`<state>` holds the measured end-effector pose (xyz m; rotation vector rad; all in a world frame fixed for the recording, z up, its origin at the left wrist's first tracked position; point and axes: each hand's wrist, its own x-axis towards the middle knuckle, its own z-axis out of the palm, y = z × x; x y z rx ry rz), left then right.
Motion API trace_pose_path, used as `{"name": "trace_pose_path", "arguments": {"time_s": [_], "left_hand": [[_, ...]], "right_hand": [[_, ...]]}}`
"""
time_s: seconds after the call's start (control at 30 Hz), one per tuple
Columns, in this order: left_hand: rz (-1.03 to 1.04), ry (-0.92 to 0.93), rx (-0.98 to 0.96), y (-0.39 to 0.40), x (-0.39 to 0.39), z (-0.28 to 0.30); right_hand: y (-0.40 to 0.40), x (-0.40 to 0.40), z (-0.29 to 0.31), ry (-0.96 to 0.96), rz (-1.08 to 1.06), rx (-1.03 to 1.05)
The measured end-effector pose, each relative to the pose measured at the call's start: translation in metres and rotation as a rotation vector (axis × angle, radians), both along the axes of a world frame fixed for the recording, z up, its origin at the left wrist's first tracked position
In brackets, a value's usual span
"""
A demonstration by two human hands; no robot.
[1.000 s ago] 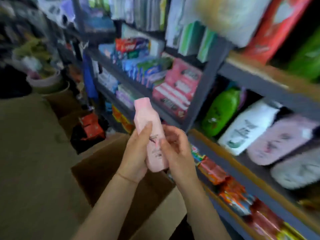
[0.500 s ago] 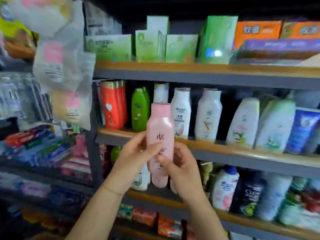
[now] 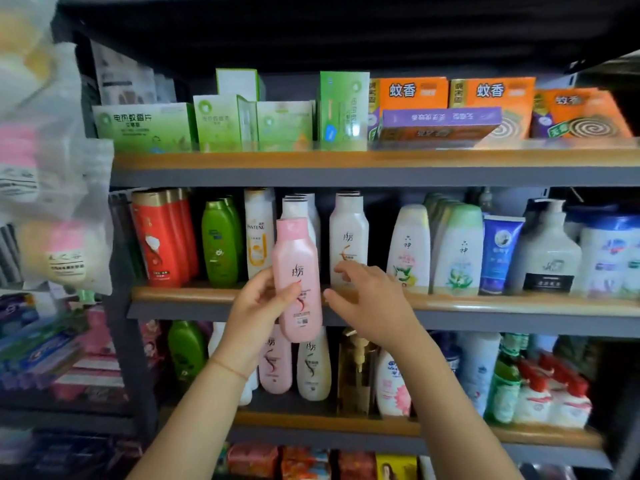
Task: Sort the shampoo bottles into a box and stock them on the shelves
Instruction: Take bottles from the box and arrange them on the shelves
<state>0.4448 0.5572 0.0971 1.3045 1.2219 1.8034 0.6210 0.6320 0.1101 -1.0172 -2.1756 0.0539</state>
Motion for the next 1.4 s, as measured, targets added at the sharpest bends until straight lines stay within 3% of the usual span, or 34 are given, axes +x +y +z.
{"name": "trace_pose_path", "arguments": {"time_s": [0.3,1.17,1.27,1.4], "left_hand": [[-0.010,-0.059,0.002,0.002,-0.005,-0.005],[-0.061,-0.040,0.028,0.020,-0.009,-0.006],[-0.062,-0.027,0.032,0.022,-0.009,-0.004],[-0.097,-0.002,0.063,0.024,-0.001,0.007]], "right_hand": [[0.013,-0.003,0.013,-0.182,-0.017,-0.154],[0.042,-0.011,0.015,-0.163,0.032,-0.347],[0.041,-0.006,0.014,-0.098,0.074,-0.348],[0.025,0.012,0.022,0.278,0.234,-0.297]]}}
